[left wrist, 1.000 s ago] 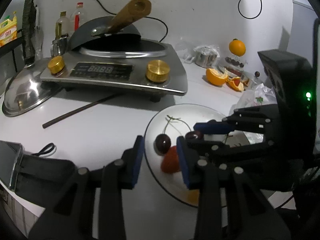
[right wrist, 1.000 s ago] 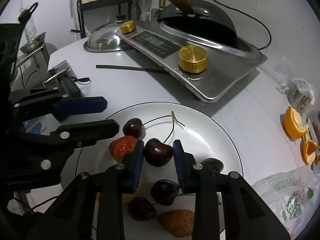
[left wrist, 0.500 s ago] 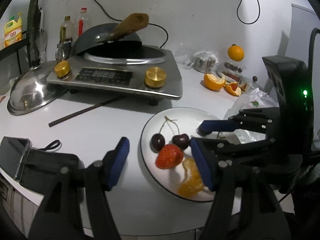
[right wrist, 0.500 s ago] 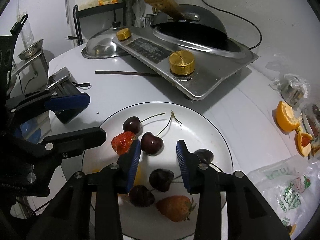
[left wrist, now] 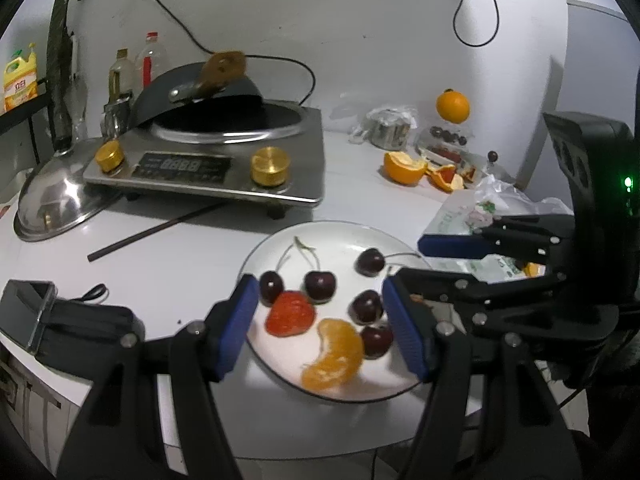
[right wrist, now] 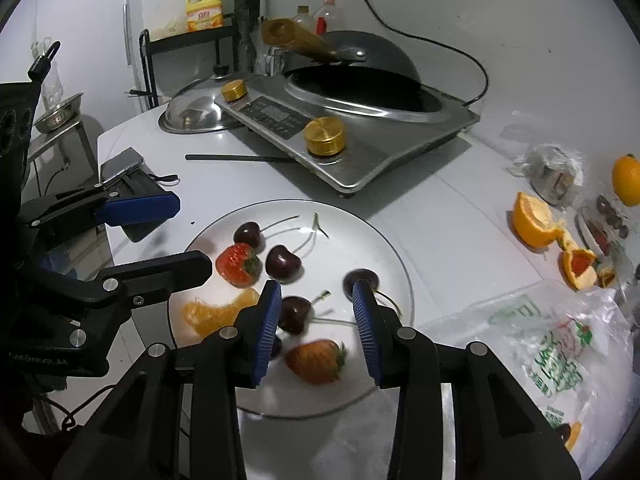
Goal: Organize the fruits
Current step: 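Move both open tools back toward the bag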
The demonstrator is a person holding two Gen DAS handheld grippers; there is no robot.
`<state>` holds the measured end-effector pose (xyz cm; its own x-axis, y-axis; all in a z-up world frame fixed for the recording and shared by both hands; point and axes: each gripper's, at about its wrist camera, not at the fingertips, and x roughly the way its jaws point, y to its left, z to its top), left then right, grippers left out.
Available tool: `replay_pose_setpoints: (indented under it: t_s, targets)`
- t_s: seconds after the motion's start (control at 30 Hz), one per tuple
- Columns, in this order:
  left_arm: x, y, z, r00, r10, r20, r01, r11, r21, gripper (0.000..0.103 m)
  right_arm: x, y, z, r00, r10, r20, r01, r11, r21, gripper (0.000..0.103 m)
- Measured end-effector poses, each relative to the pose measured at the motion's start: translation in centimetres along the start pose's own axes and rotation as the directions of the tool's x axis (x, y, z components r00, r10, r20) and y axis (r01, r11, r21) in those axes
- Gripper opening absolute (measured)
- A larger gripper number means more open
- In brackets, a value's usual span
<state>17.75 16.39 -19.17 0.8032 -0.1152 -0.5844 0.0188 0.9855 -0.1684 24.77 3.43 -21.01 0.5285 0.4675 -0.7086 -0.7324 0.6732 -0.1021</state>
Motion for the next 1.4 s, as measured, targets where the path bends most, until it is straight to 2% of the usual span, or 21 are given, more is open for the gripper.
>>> replay_pose_setpoints:
  t_s: [0.63, 1.4]
  targets:
    - [-0.5, -6.7, 0.3, 1.000, -0.027, -0.001, 0.027, 0.997, 0.067, 0.066, -5.1, -3.9, -4.0, 0.998, -0.044, 0.050, 0.041, 0.997, 0.064, 0.039]
    - [1.1, -14.7, 0.8, 0.997, -0.067, -0.035, 0.072, 0.985, 0.158, 0.066, -9.4, -9.9, -9.4, 0.992, -0.102, 0.070, 0.089, 0.981, 0.171, 0.039]
